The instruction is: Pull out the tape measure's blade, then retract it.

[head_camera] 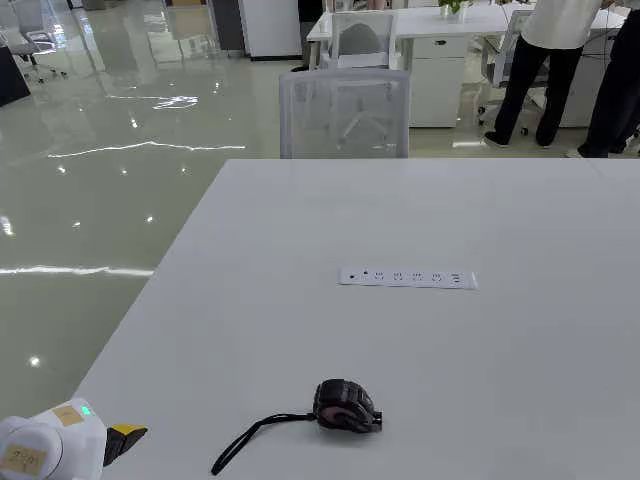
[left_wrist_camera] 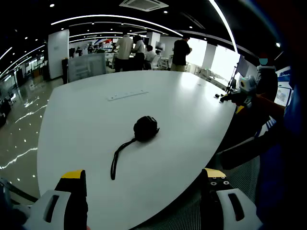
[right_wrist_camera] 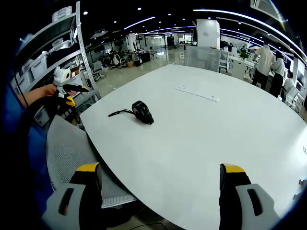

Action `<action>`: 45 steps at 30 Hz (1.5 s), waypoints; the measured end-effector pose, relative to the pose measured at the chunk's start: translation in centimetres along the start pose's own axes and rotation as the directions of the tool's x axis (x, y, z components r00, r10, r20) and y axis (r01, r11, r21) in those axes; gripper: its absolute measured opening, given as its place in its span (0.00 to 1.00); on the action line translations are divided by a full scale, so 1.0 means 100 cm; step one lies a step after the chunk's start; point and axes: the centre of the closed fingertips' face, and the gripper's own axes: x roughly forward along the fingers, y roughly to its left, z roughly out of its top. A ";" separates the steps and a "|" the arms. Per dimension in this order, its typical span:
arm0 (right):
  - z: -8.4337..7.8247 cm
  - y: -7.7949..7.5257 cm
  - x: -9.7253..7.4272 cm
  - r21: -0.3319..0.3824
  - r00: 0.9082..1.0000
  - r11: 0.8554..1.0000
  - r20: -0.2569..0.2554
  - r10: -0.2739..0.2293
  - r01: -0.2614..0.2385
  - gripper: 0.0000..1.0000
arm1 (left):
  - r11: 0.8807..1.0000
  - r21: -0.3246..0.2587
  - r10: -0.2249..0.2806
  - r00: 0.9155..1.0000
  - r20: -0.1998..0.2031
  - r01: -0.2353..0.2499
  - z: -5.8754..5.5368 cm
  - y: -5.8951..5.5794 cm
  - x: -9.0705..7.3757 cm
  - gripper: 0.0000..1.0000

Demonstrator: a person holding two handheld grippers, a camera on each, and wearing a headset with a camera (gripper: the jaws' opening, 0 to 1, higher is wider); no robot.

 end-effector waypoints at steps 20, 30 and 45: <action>0.006 0.004 -0.004 -0.045 1.000 0.999 -0.002 0.017 -0.017 0.97 | 0.999 0.045 -0.018 1.000 0.014 0.017 0.010 0.000 0.001 0.96; 0.009 0.004 -0.005 -0.053 1.000 0.998 0.000 0.015 -0.015 0.96 | 0.998 0.049 -0.025 1.000 0.016 0.024 0.010 -0.003 0.000 0.96; 0.018 -0.002 0.003 -0.064 1.000 0.998 -0.007 0.025 -0.025 0.95 | 0.998 0.063 -0.023 1.000 0.017 0.022 0.014 0.002 0.002 0.95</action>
